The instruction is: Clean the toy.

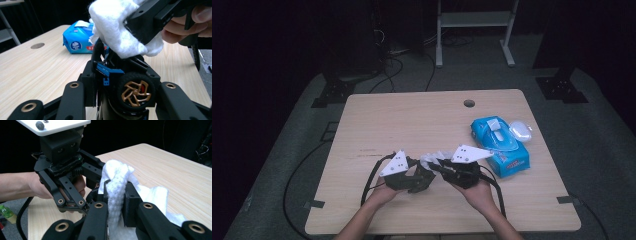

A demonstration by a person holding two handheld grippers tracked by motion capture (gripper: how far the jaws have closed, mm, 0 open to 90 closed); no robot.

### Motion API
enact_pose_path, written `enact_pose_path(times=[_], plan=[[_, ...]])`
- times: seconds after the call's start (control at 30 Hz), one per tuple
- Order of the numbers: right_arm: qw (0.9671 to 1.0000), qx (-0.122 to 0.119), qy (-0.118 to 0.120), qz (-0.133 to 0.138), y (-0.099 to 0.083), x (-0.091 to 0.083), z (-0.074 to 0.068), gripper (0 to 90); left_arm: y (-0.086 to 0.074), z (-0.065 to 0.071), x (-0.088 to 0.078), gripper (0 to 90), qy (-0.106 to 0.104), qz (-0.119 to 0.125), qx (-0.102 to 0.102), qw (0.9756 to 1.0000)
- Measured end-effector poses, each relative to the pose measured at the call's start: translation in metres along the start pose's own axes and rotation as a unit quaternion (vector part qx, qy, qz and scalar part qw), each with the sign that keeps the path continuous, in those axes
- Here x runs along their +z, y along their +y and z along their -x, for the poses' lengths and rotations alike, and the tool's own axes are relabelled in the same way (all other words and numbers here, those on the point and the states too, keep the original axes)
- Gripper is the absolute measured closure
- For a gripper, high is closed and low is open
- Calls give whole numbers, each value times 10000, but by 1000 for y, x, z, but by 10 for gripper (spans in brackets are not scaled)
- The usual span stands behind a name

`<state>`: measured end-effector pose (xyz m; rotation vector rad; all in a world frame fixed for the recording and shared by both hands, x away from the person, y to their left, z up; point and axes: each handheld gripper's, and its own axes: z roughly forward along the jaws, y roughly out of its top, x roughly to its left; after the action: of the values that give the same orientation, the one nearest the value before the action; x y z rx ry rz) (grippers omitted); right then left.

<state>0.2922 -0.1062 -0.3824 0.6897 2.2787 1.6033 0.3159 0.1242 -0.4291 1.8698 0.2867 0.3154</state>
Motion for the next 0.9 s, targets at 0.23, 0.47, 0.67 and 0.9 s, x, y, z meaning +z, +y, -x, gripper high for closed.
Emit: enact_pose_path(times=[0.23, 0.47, 0.67, 0.9], plan=[[9997, 23, 118, -217, -7, 8, -4, 824, -8, 3, -6, 557, 78, -452, 139, 9989], [9996, 127, 106, -249, -10, 9, 0, 824, -2, 1, 0, 576, 199, -741, 269, 9967], [9995, 151, -47, -256, -10, 1, 8, 823, 14, -1, 27, 577, -114, -1367, 416, 9897], [9971, 587, -333, -348, -34, -18, 33, 823, 29, -8, 66, 577, -555, -2177, 485, 9732]])
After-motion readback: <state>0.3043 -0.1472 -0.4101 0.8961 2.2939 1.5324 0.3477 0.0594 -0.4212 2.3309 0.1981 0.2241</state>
